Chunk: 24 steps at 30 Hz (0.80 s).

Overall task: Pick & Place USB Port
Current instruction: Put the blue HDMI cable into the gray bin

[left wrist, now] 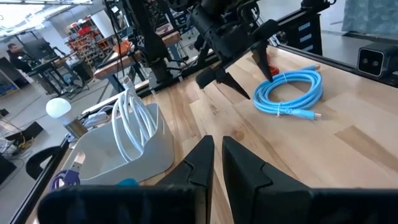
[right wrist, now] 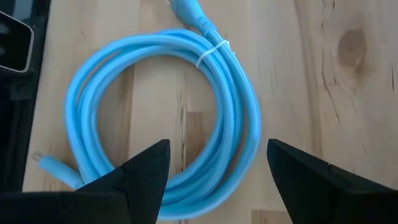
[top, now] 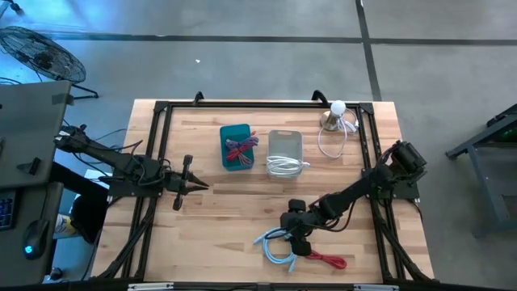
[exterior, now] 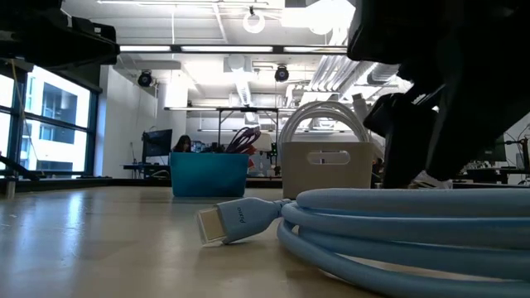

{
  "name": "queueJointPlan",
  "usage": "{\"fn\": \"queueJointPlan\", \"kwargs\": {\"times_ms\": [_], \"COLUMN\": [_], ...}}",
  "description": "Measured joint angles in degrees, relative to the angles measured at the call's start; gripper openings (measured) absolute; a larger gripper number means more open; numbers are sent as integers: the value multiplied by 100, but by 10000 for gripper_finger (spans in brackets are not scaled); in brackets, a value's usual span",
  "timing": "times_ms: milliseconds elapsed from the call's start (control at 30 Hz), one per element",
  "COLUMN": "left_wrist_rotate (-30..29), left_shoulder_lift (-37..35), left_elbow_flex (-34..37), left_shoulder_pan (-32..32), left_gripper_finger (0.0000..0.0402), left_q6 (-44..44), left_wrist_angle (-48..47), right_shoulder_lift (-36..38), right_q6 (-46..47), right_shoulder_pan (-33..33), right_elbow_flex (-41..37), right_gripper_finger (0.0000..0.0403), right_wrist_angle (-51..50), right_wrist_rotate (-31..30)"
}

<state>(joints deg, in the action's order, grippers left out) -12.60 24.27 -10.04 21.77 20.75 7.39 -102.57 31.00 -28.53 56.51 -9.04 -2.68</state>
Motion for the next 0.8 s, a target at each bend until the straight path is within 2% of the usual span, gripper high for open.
{"fn": "queueJointPlan", "kwargs": {"times_ms": [267, 567, 667, 733, 800], "left_wrist_rotate": [-4, -15, -15, -13, -11], "left_shoulder_lift": [0, 0, 0, 0, 0], "left_elbow_flex": [0, 0, 0, 0, 0], "left_shoulder_pan": [-1, 0, 1, -1, 1], "left_gripper_finger": [30, 30, 30, 30, 30], "left_q6": [0, -2, -2, -14, -24], "left_wrist_angle": [-26, -35, -34, -36, -34], "right_shoulder_lift": [-100, -385, -399, -406, -409], "right_q6": [203, 335, 145, 72, 1], "right_shoulder_pan": [4, 85, 86, 115, 146], "right_elbow_flex": [0, 9, 9, 9, 9], "right_gripper_finger": [261, 252, 209, 154, 82], "right_wrist_angle": [-5, 291, 331, 340, 397], "right_wrist_rotate": [79, 508, 424, 429, 464]}}
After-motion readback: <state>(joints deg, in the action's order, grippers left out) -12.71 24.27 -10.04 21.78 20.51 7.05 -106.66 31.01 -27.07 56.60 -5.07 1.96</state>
